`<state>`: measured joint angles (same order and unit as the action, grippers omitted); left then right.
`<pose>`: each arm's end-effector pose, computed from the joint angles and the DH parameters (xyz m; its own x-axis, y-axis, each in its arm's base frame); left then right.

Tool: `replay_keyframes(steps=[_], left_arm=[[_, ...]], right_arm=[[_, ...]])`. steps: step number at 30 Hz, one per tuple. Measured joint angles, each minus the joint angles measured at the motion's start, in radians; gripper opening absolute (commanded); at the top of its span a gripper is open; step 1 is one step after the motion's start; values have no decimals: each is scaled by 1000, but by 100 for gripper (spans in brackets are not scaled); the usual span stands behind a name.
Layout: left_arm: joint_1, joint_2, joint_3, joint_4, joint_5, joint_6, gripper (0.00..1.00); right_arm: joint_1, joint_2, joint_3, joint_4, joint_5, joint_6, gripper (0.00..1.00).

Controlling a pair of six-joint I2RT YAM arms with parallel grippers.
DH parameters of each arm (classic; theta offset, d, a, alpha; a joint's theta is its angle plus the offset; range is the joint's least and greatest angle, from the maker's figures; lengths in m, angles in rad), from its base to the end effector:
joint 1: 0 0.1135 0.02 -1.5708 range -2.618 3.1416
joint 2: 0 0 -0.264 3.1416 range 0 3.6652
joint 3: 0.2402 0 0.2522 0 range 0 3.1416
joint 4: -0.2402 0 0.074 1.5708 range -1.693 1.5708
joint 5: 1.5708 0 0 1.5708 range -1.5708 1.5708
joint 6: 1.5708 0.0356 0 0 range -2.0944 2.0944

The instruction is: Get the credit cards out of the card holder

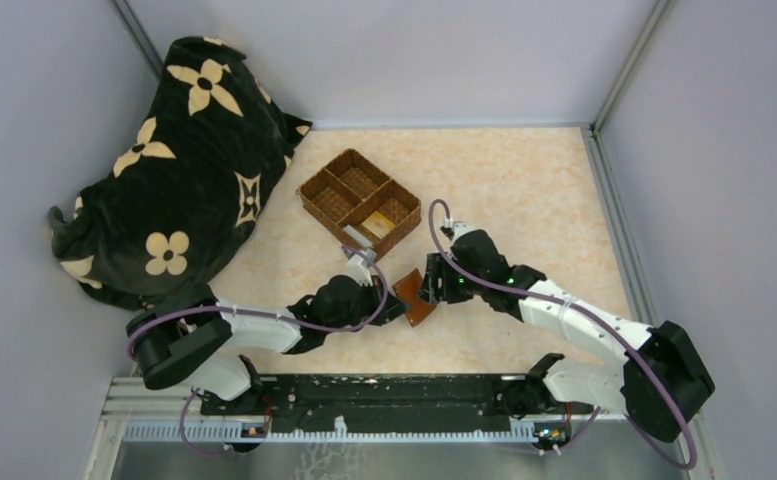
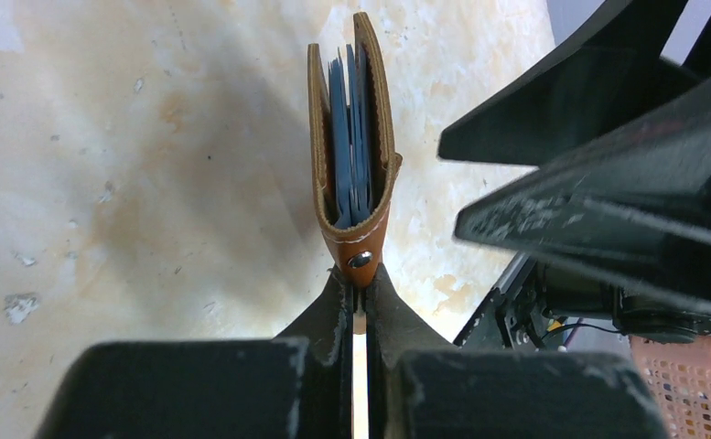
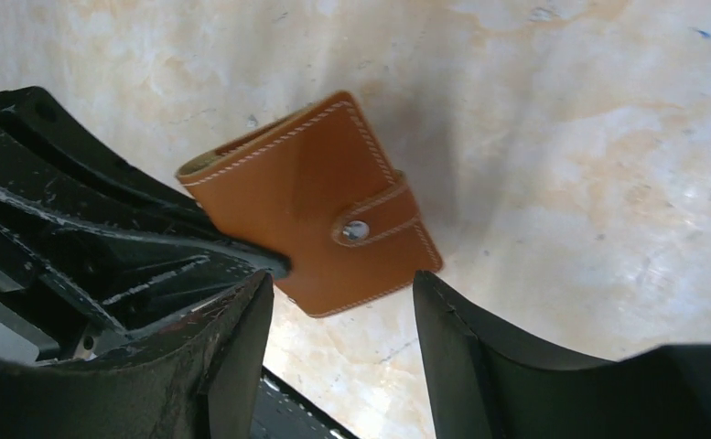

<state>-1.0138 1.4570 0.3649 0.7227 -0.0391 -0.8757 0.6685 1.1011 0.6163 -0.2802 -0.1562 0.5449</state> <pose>0.1377 -0.2185 0.1464 -0.7589 -0.2331 -0.6081 0.3843 0.5935 -0.7071 0.1723 0.1432 0.2122 -0.8278 -0.0013 -0.5611 -0.3172 0.8259 0.4661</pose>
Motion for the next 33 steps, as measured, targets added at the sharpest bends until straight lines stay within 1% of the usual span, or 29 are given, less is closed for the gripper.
replay_keyframes(steps=[4, 9, 11, 15, 17, 22, 25, 33], left_arm=[[0, 17, 21, 3, 15, 1, 0], [0, 22, 23, 3, 35, 1, 0], [0, 22, 23, 5, 44, 1, 0], [2, 22, 22, 11, 58, 0, 0], [5, 22, 21, 16, 66, 0, 0], [9, 22, 18, 33, 81, -3, 0], [10, 22, 14, 42, 83, -4, 0], [10, 18, 1, 49, 85, -6, 0]], right_arm=[[50, 51, 20, 25, 20, 7, 59], [52, 101, 21, 35, 51, 6, 59], [53, 117, 21, 34, 63, 5, 57], [56, 126, 22, 34, 79, 5, 45], [55, 126, 23, 34, 88, 6, 35], [58, 132, 35, 34, 91, 22, 16], [62, 136, 40, 36, 92, 29, 0], [63, 150, 40, 35, 91, 43, 0]])
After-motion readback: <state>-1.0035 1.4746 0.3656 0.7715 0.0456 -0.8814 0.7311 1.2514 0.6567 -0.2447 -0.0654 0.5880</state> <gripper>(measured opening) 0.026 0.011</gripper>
